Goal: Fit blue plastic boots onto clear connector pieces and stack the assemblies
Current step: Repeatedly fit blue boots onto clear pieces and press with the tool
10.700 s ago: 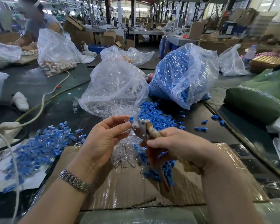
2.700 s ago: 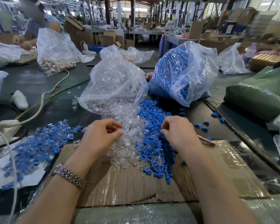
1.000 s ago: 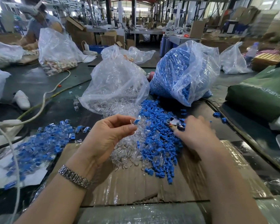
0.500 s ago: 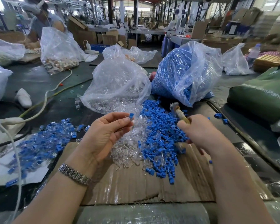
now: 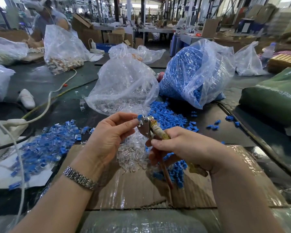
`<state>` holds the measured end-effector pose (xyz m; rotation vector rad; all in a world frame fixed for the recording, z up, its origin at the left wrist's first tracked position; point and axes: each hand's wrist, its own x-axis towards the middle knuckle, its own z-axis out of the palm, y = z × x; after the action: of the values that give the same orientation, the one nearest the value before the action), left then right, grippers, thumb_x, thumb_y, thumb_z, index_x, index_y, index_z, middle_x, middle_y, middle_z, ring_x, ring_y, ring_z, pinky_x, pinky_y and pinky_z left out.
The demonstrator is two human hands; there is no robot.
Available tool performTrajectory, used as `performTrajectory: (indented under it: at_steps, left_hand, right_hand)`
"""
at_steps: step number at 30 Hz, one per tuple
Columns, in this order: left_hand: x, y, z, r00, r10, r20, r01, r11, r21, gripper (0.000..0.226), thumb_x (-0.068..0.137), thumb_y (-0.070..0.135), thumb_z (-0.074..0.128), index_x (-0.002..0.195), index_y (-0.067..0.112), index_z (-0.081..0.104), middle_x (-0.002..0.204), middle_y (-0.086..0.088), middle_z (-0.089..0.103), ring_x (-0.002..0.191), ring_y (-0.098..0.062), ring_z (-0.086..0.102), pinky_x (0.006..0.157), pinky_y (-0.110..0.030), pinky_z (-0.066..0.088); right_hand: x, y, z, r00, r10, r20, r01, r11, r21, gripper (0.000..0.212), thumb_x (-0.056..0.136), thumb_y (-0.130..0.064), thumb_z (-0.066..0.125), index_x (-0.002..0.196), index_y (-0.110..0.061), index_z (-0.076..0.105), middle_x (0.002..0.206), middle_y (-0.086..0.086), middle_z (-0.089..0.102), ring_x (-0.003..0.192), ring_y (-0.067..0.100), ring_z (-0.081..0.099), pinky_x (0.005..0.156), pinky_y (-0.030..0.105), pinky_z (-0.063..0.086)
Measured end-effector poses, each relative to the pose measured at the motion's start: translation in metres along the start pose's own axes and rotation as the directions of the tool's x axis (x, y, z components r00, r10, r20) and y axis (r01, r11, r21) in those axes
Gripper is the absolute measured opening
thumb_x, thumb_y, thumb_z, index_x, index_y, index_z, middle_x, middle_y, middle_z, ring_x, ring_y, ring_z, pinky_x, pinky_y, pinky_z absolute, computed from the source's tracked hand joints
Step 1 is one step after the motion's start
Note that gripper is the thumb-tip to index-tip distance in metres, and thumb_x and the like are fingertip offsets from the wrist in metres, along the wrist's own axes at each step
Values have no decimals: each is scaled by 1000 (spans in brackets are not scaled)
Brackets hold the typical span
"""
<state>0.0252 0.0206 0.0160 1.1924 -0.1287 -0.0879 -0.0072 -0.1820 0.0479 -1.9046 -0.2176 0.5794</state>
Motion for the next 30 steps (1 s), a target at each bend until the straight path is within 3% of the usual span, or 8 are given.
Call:
performTrajectory:
  at_steps: [5,11,15,20,23,26,28,30]
  left_hand:
    - [-2,-3,2,998,54,-25,-50,985,168,18,63,24,80,81,23,81,84,1,77,72,-5,65,69,-17,52]
    - [-3,-9,3,994,99,-44,-85,967,241,16,68,21,79,84,20,79,81,2,77,71,-1,65,62,-12,50]
    - [-1,-10,-2,994,80,-70,-61,969,239,17,68,25,80,85,23,81,83,-1,77,74,-5,65,64,-17,51]
    - [3,-5,-11,972,183,-146,-136,950,281,14,76,15,82,89,21,78,91,-2,77,80,-10,69,67,-21,58]
    - [8,5,-37,872,369,-321,-84,759,646,16,85,9,76,94,22,74,92,-1,74,86,-15,69,78,-34,59]
    - [7,11,-55,771,517,-372,215,339,916,17,84,9,67,94,21,71,105,-10,62,103,-33,58,90,-49,50]
    - [7,8,-54,795,537,-282,236,155,959,22,82,7,67,96,23,72,109,-13,58,111,-37,50,95,-50,44]
    - [8,3,-48,878,460,-134,73,148,986,26,82,5,66,100,22,74,104,-6,59,104,-29,55,94,-47,48]
  right_hand:
    - [2,0,4,1000,2,-16,-2,1000,-29,40,105,-24,56,119,13,58,89,16,76,78,20,74,72,31,61]
    - [7,3,9,995,20,-102,-29,995,-93,44,102,-42,58,96,1,67,72,6,71,67,30,74,72,42,62]
    - [13,5,13,992,21,-122,-32,996,-87,42,101,-45,58,87,-7,67,70,6,72,62,29,73,61,37,59]
    - [10,4,2,992,12,-128,-21,997,-68,49,96,-59,57,101,-13,73,84,5,78,77,26,77,81,44,60]
    - [4,5,-14,938,-33,-346,-8,993,-118,39,97,-53,59,93,-15,70,78,1,73,66,18,72,71,38,59]
    - [3,13,-30,796,-67,-601,-186,919,-348,32,94,-42,62,76,-16,55,70,0,59,62,19,56,57,36,43]
    - [4,19,-35,747,-38,-664,-354,823,-444,27,91,-37,60,77,-17,49,81,5,58,72,23,55,57,34,35]
    - [7,25,-35,727,17,-686,-475,734,-485,25,89,-34,59,81,-14,47,99,11,58,88,31,57,66,35,40]
